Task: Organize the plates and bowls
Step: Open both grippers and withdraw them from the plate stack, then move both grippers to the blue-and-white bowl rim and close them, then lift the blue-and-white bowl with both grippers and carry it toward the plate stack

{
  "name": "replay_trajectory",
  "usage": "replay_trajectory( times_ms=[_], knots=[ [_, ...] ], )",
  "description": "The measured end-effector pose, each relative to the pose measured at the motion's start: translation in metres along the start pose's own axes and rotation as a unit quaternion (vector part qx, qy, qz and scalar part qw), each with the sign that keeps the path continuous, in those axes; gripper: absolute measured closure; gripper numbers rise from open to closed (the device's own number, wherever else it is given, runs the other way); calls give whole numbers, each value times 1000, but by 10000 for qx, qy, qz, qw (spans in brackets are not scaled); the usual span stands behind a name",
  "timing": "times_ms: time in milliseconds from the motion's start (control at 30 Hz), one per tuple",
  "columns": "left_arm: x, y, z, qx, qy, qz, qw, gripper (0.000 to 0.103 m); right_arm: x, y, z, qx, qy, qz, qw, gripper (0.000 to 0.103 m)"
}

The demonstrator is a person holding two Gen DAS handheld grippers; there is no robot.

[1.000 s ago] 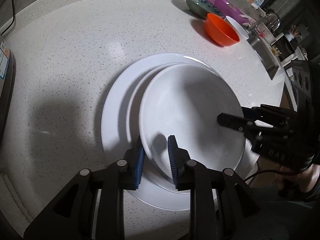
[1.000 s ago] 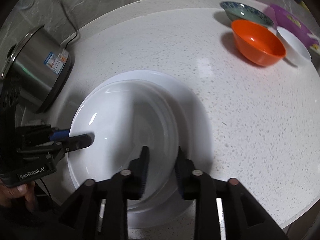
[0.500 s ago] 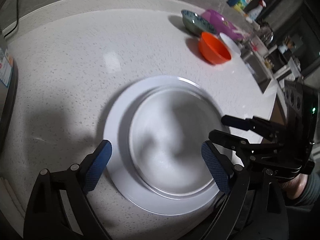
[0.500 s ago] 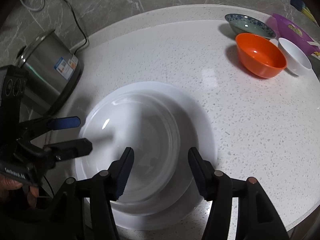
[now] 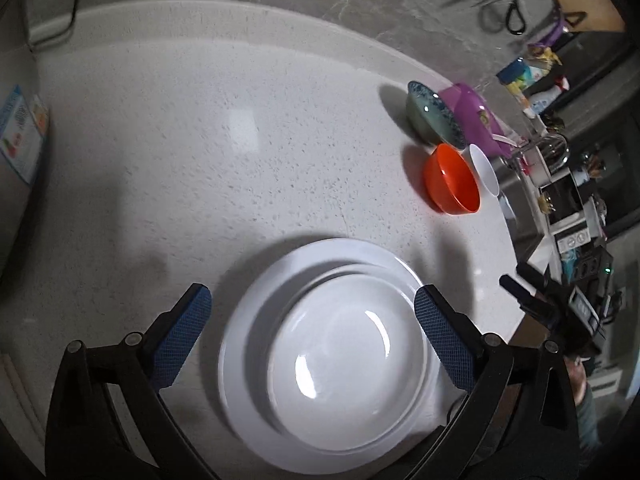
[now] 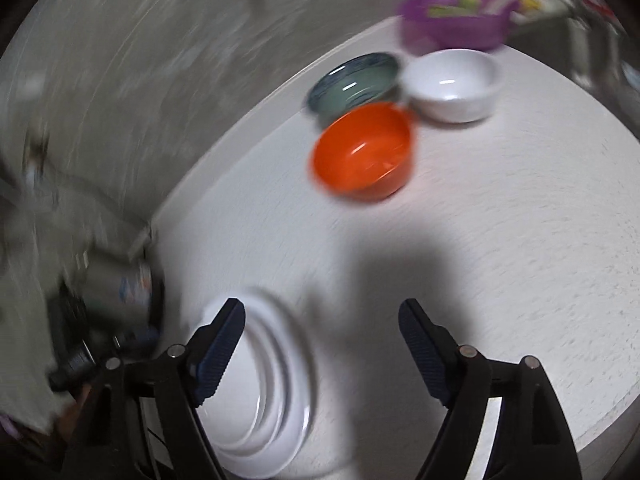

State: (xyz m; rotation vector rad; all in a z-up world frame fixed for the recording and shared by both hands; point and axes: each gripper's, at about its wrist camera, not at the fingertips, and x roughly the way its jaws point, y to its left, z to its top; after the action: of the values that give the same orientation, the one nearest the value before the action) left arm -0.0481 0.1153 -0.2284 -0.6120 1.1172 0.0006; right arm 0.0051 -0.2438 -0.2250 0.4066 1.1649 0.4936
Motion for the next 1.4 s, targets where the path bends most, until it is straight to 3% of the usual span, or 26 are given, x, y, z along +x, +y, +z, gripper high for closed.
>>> replay_trajectory(
  times_ms=[167,367,567,700,833,1067,1200,1367,1400],
  knots=[
    [13,-13,36,-437,15,248,9987,1,-20,-44,59,119,-92,-72,9999,21],
    [38,-74,119,104,-108,515,9986,1,-19,-50,162,-454,-151,-104,9988,21],
    [92,-130,205,756,-35,651,9950,2,25,-26,240,-1037,223,-507,9931,23],
    [142,-154,245,1088,166,593,9922,2,64,-13,260,-1221,482,-699,9889,25],
    [189,-169,266,1345,406,685,9877,2,103,-13,267,-1227,887,-920,9842,37],
    [237,-174,261,1539,644,972,9812,3,143,-11,273,-1323,1271,-1343,9738,47],
    [248,-177,266,1614,622,1064,9792,31,158,-13,276,-1315,1458,-1504,9689,54],
    [263,-183,269,1703,702,983,9780,54,170,-15,275,-1295,1650,-1588,9648,58],
    [265,-185,269,1710,719,953,9780,61,171,-15,275,-1300,1677,-1577,9644,63]
  ],
)
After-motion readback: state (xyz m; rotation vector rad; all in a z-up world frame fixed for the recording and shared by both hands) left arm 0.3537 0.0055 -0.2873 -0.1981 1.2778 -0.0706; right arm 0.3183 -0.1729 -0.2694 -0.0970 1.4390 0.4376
